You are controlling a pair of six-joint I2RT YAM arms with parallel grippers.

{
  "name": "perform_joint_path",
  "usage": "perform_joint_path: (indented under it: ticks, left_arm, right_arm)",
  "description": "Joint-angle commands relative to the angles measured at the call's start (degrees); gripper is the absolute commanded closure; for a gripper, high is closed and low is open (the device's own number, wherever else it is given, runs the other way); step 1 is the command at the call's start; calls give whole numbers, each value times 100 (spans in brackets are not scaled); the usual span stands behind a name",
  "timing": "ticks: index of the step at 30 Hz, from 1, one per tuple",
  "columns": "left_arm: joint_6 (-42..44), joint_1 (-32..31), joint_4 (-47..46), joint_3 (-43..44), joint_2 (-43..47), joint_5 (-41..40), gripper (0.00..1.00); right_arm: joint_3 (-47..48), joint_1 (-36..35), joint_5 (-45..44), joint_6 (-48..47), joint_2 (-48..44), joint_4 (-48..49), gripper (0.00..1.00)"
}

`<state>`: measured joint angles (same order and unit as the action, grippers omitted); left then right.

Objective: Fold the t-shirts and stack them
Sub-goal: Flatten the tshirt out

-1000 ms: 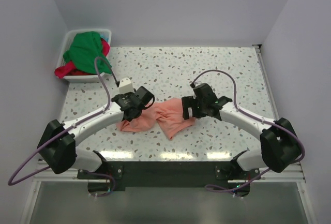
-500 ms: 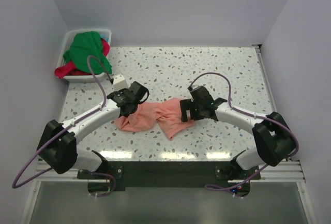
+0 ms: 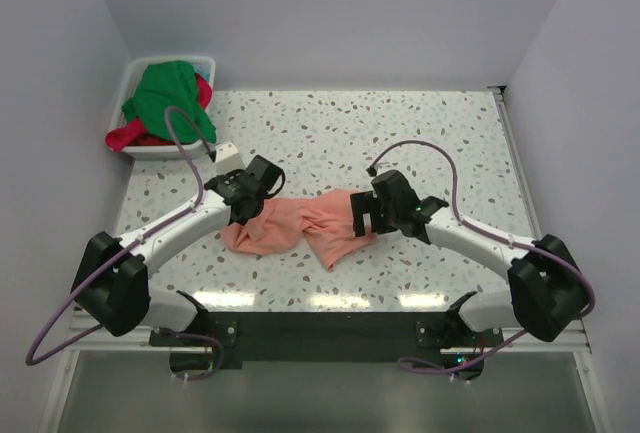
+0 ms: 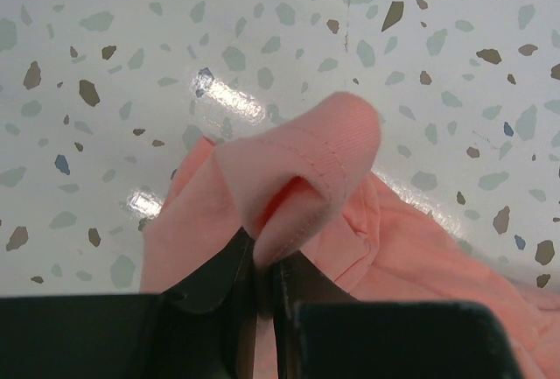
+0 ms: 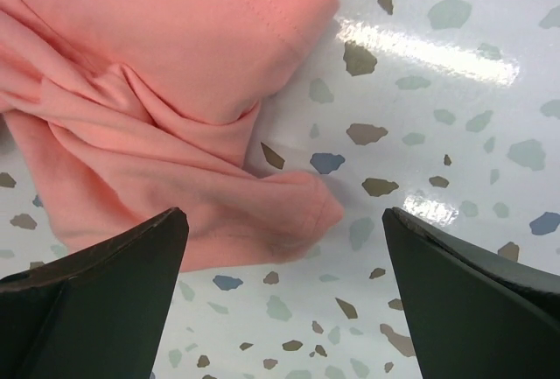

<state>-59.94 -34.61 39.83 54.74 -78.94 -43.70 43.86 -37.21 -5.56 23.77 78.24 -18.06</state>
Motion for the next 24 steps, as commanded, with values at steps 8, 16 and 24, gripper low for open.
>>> perform_joint_path:
  ticks: [8, 16, 24]
  left_arm:
    - [193, 42, -257, 116, 89, -51, 85]
    - [325, 42, -301, 54, 194, -24, 79]
    - [395, 42, -345, 28, 212, 11, 75]
  right_arm:
    - [202, -14, -437, 84, -291, 57, 1]
    - [105, -23, -560, 67, -511, 172, 1]
    - [106, -41, -244, -13, -555, 268, 5]
